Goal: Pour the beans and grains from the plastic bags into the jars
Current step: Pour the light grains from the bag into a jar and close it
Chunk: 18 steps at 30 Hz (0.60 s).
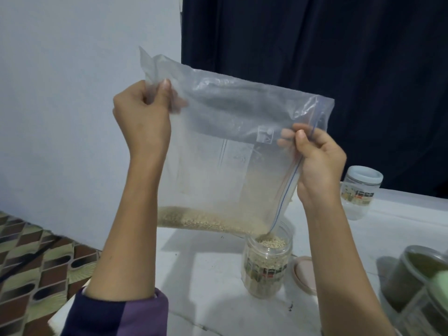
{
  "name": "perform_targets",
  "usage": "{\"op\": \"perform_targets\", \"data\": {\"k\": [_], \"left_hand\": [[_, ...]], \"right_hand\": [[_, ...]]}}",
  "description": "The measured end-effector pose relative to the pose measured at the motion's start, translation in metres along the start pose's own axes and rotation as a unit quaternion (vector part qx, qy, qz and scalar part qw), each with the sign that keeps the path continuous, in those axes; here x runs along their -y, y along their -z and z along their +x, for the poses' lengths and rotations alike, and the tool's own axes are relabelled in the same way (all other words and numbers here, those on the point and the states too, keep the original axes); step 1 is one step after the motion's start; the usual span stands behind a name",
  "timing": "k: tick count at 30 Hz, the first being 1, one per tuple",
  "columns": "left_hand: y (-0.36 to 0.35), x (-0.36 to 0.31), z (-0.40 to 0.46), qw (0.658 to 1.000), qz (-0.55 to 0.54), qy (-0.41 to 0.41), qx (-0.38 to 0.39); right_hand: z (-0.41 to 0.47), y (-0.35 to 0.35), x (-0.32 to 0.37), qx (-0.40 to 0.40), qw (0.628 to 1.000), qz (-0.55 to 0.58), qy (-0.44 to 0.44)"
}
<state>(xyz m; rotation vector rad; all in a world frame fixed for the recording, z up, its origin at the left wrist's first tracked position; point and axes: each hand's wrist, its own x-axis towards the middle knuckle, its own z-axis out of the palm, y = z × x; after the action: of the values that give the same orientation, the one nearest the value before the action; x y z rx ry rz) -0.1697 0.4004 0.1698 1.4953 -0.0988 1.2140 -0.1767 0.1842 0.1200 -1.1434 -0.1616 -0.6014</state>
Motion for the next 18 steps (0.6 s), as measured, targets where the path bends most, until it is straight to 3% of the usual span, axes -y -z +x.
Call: {"op": "perform_targets", "data": {"k": [8, 18], "left_hand": [[0.0034, -0.0021, 0.0004, 1.0, 0.002, -0.006, 0.002], [0.0019, -0.0028, 0.0048, 0.999, 0.009, -0.033, 0.004]], "right_hand": [[-0.0018, -0.0027, 0.0048, 0.038, 0.999, -0.006, -0.013], [-0.0027, -0.0013, 0.0016, 0.022, 1.0, 0.014, -0.009]]}}
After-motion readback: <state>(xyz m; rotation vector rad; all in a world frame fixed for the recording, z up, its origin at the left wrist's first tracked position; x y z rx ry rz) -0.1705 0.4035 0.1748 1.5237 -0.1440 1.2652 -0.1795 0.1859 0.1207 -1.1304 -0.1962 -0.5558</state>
